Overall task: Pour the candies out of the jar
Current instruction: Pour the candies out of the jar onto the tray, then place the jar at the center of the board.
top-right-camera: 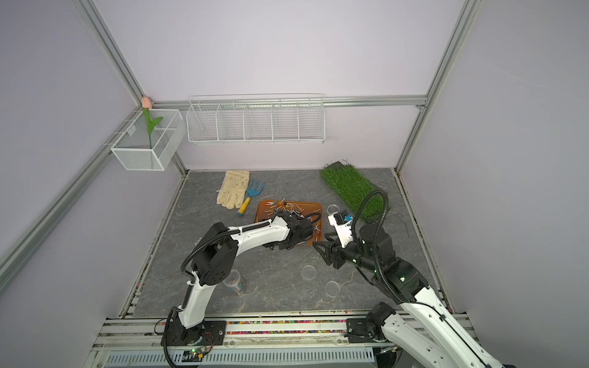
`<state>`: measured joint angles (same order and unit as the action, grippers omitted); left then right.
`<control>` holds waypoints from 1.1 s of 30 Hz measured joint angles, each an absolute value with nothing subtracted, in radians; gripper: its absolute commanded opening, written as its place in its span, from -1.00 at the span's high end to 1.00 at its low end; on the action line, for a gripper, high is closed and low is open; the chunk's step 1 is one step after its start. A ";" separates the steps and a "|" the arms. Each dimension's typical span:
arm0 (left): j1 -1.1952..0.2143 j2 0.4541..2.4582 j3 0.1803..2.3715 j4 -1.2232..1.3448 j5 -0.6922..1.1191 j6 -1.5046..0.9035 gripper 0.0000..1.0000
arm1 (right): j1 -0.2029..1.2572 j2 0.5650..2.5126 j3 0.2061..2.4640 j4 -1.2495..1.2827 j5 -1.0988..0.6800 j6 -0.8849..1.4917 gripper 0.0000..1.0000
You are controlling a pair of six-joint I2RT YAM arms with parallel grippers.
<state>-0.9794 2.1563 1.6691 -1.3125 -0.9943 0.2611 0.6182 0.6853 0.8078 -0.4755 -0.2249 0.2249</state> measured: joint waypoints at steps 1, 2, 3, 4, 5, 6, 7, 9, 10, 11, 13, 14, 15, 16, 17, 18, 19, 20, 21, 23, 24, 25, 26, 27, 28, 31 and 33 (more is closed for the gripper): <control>-0.979 2.153 1.671 -1.309 -0.982 0.250 0.15 | 0.616 0.685 0.812 -0.490 -0.224 0.223 -0.20; -0.979 2.148 1.671 -1.307 -0.970 0.241 0.14 | 0.615 0.685 0.817 -0.502 -0.224 0.222 -0.20; -0.978 2.140 1.671 -1.303 -0.956 0.232 0.15 | 0.615 0.685 0.823 -0.514 -0.223 0.220 -0.20; -0.976 2.130 1.671 -1.297 -0.939 0.222 0.15 | 0.614 0.685 0.831 -0.526 -0.223 0.219 -0.20; -0.975 2.117 1.671 -1.287 -0.920 0.214 0.15 | 0.614 0.685 0.839 -0.535 -0.221 0.218 -0.20; -0.973 2.098 1.668 -1.274 -0.899 0.205 0.15 | 0.612 0.685 0.853 -0.550 -0.220 0.217 -0.20; -0.968 2.070 1.661 -1.256 -0.870 0.198 0.15 | 0.611 0.687 0.871 -0.565 -0.215 0.217 -0.20; -0.957 1.996 1.631 -1.209 -0.806 0.191 0.15 | 0.610 0.691 0.909 -0.585 -0.207 0.216 -0.20; -0.949 1.951 1.612 -1.183 -0.772 0.189 0.15 | 0.610 0.696 0.934 -0.596 -0.202 0.216 -0.20; -0.940 1.906 1.594 -1.159 -0.736 0.186 0.15 | 0.610 0.702 0.956 -0.607 -0.199 0.216 -0.20; -0.915 1.800 1.551 -1.105 -0.654 0.178 0.16 | 0.610 0.717 1.004 -0.626 -0.187 0.216 -0.20; -0.900 1.755 1.531 -1.079 -0.619 0.175 0.16 | 0.609 0.725 1.027 -0.637 -0.179 0.216 -0.20; -0.883 1.706 1.508 -1.052 -0.583 0.173 0.16 | 0.609 0.735 1.049 -0.647 -0.175 0.216 -0.20; -0.867 1.657 1.479 -1.022 -0.542 0.172 0.16 | 0.608 0.744 1.072 -0.657 -0.170 0.216 -0.20; -0.852 1.619 1.455 -1.002 -0.513 0.173 0.16 | 0.608 0.754 1.092 -0.667 -0.164 0.216 -0.20; -0.838 1.583 1.431 -0.983 -0.485 0.176 0.16 | 0.608 0.762 1.111 -0.677 -0.159 0.216 -0.20; -0.829 1.552 1.409 -0.969 -0.459 0.179 0.16 | 0.608 0.769 1.129 -0.683 -0.153 0.216 -0.20; -0.826 1.534 1.398 -0.963 -0.441 0.183 0.16 | 0.608 0.775 1.140 -0.686 -0.150 0.216 -0.20; -0.826 1.522 1.390 -0.958 -0.420 0.190 0.16 | 0.607 0.779 1.150 -0.693 -0.146 0.216 -0.20; -0.825 1.512 1.386 -0.950 -0.387 0.200 0.16 | 0.606 0.783 1.159 -0.707 -0.141 0.217 -0.20; -0.825 1.511 1.385 -0.942 -0.369 0.207 0.16 | 0.605 0.783 1.160 -0.714 -0.138 0.217 -0.20; -0.825 1.509 1.385 -0.937 -0.353 0.213 0.16 | 0.604 0.783 1.160 -0.722 -0.138 0.218 -0.20; -0.825 1.504 1.383 -0.931 -0.340 0.218 0.16 | 0.604 0.783 1.160 -0.730 -0.138 0.220 -0.20; -0.825 1.493 1.376 -0.918 -0.322 0.221 0.16 | 0.604 0.785 1.160 -0.738 -0.138 0.221 -0.20; -0.825 1.473 1.360 -0.898 -0.299 0.222 0.16 | 0.604 0.786 1.164 -0.749 -0.138 0.221 -0.20; -0.823 1.365 1.277 -0.818 -0.227 0.220 0.15 | 0.604 0.801 1.194 -0.776 -0.141 0.221 -0.20; -0.823 1.263 1.198 -0.744 -0.178 0.218 0.15 | 0.604 0.822 1.232 -0.793 -0.150 0.219 -0.21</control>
<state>-0.8227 1.2633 1.1980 -0.7441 -0.1780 0.2176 0.6041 0.8215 1.2324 -0.7929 -0.1505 0.2188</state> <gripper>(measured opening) 0.551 0.602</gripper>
